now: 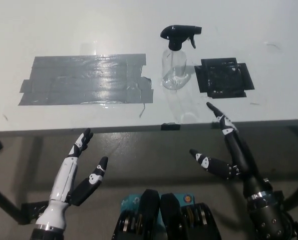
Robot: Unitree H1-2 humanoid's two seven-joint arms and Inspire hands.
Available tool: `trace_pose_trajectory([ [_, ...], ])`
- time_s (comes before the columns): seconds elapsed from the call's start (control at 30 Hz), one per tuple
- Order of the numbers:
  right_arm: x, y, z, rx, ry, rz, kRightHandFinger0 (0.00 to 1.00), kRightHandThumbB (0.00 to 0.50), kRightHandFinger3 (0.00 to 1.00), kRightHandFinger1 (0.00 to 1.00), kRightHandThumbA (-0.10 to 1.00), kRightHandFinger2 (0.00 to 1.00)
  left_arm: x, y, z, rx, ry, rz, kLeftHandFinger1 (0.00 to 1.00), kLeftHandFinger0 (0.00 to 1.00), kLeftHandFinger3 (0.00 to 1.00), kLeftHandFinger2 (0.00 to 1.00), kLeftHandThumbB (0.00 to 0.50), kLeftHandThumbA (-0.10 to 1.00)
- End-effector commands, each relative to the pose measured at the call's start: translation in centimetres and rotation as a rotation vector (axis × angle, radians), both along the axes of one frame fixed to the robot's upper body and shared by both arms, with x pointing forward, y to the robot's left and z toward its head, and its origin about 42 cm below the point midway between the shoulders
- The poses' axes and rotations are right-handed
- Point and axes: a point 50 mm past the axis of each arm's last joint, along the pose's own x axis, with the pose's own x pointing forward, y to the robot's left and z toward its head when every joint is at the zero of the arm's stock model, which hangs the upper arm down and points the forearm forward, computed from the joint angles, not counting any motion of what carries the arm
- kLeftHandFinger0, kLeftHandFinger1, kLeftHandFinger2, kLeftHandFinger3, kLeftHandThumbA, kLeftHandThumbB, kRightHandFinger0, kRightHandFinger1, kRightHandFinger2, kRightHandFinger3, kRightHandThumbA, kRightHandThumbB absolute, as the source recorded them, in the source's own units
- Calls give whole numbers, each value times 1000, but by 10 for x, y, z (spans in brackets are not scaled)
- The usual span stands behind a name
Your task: The robot grabs the black lid of the spray bottle on the desk and places it on the black area of the desk
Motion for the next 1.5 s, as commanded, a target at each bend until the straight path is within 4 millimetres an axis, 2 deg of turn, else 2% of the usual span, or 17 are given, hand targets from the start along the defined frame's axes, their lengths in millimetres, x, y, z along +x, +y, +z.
trace_pose_trajectory([
  [0.0,1,-2,54,-72,-254,-68,1000,177,1000,1000,835,1000,-1,1,9,-17,-76,11,1000,1000,1000,1000,0,671],
  [0.07,2,-2,63,-102,-280,-91,1000,183,1000,1000,840,1000,-1,1,8,-14,-78,12,1000,1000,1000,1000,0,673],
  [0.1,7,-1,75,-136,-301,-115,1000,207,1000,1000,848,1000,-3,1,8,-14,-69,15,1000,1000,1000,1000,0,682],
  [0.2,18,0,98,-205,-311,-161,1000,239,1000,1000,887,1000,-4,1,8,-5,-69,11,1000,1000,1000,1000,0,682],
  [0.27,26,0,109,-226,-323,-182,1000,272,1000,1000,921,1000,-3,1,8,-7,-70,10,1000,1000,1000,1000,0,683],
  [0.33,34,2,119,-235,-327,-198,1000,284,1000,1000,920,1000,-3,1,8,-11,-67,10,1000,1000,1000,1000,0,683],
  [0.37,47,4,133,-256,-334,-213,1000,303,1000,1000,925,1000,-2,1,8,-16,-68,9,1000,1000,1000,1000,0,678],
  [0.4,49,5,135,-262,-333,-217,1000,304,1000,1000,927,1000,-2,1,8,-17,-67,10,1000,1000,1000,1000,0,674],
  [0.5,77,14,152,-305,-352,-235,1000,318,1000,1000,831,1000,-2,1,8,-13,-66,8,1000,1000,1000,1000,0,669],
  [0.57,90,20,161,-328,-352,-234,1000,328,1000,1000,828,1000,-2,2,8,-11,-63,10,1000,1000,1000,1000,0,667],
  [0.7,112,31,171,-359,-338,-239,1000,344,1000,1000,794,1000,-2,1,8,8,-61,8,1000,1000,1000,1000,0,697],
  [0.83,133,45,178,-413,-309,-237,1000,401,1000,1000,868,1000,-1,0,8,4,-63,5,1000,1000,1000,1000,0,709],
  [0.87,140,52,181,-424,-299,-229,1000,421,1000,1000,868,1000,0,0,8,-6,-61,7,1000,1000,1000,1000,0,710],
  [1.03,156,62,186,-463,-266,-224,1000,468,1000,1000,858,1000,0,-1,11,10,-67,2,1000,1000,1000,1000,0,717],
  [1.23,173,73,192,-542,-235,-243,1000,493,1000,1000,925,1000,1,-1,15,23,-67,1,1000,1000,1000,1000,0,746],
  [1.47,182,78,191,-587,-221,-253,1000,495,1000,1000,897,1000,3,-1,18,33,-80,-9,1000,1000,1000,1000,0,747],
])
